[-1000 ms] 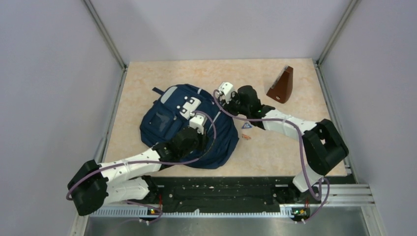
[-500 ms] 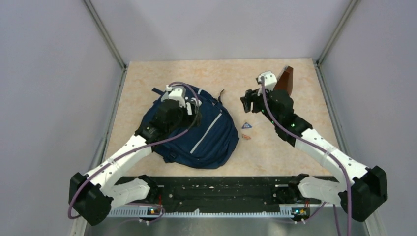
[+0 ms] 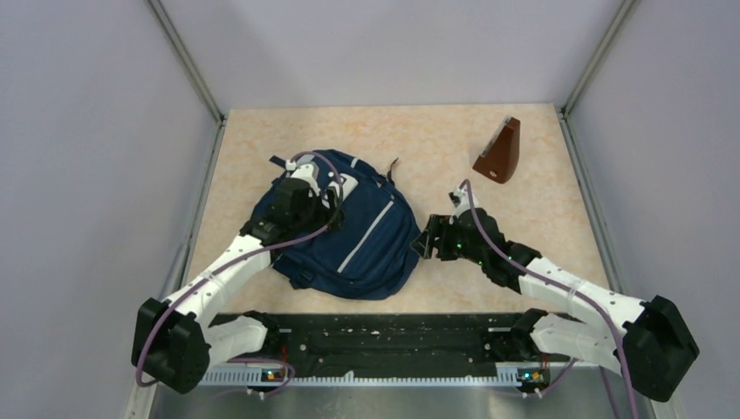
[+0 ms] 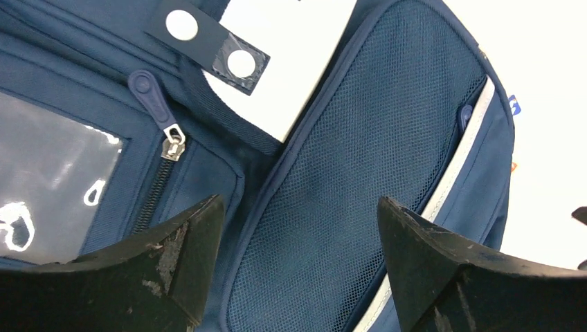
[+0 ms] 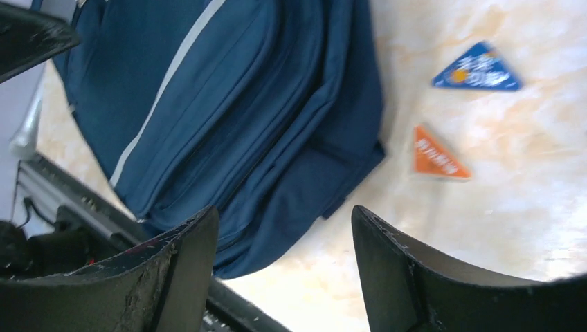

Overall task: Pack the student bag
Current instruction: Adjust the student bag at the center of the board.

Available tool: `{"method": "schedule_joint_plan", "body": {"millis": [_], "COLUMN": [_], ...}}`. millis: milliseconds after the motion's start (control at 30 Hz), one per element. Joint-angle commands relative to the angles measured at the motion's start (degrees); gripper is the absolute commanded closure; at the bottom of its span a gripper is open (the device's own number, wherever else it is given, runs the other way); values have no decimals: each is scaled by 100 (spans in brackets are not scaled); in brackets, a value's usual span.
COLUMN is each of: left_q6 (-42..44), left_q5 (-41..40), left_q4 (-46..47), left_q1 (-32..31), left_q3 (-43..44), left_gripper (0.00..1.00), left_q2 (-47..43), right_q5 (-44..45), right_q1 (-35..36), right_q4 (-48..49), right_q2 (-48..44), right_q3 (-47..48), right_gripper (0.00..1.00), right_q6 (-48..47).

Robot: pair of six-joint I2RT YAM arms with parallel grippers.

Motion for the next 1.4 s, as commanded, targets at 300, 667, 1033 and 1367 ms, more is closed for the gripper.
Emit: {"method": "schedule_joint_plan", "body": {"millis": [300,667,1033,1367], "left_q6": [84,55,-714,152], "left_q5": [354,957,2098,743], "left_q4": [572,740,1903,417], "left_q1": [56,50,-51,-50], "left_q3": [-367,-693,-1396,-139], "left_gripper": [19,86,100,50], "left_q2": [510,635,214,-147], "right_q5": [204,330,1,225], "right_q1": [844,797,-357,-421], "right_q4": [1247,1642,1578,876], "right_q2": [693,2165,4206,4258], "right_q3": [-438,502,3036,4097], "right_gripper": [29,83,100,42], "right_q6": [957,104,-1953,-2582]}}
